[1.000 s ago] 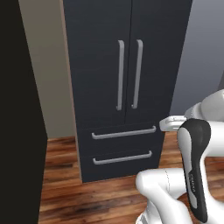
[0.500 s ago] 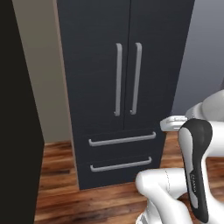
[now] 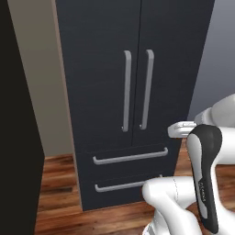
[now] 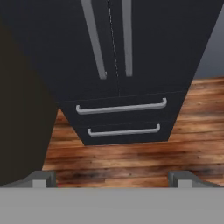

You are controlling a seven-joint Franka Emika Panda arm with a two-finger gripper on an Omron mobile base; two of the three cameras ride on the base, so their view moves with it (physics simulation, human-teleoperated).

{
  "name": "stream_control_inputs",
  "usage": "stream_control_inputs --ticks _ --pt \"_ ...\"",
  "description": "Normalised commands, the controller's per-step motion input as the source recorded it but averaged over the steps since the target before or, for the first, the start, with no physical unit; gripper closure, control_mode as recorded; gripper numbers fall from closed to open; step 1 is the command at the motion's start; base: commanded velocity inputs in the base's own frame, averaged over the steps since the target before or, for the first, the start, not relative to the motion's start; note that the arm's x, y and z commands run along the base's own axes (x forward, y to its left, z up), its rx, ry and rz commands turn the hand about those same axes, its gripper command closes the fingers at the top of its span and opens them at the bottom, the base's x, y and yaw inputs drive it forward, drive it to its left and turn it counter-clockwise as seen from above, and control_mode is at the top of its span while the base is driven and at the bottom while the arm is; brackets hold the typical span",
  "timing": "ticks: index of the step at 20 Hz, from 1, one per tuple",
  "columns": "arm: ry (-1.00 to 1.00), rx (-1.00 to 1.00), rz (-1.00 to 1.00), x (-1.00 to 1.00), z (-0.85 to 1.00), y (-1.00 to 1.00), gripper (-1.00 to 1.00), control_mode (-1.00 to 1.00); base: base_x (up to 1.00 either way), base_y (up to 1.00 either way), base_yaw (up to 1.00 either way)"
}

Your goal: Move the hot dog bun to the plate on the dining table and place the condiment next to that plate. Then navigate to the fridge and take the sausage and place it on the plate as well.

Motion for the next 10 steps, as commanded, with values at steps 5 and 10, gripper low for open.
stream_control_inputs --ticks 5,10 --pt "0.0 0.0 0.0 0.0 0.0 0.0 -1.0 1.0 0.52 -0.19 0.02" --pt "0.0 0.0 0.0 0.0 0.0 0.0 -1.0 1.0 0.44 -0.17 0.02"
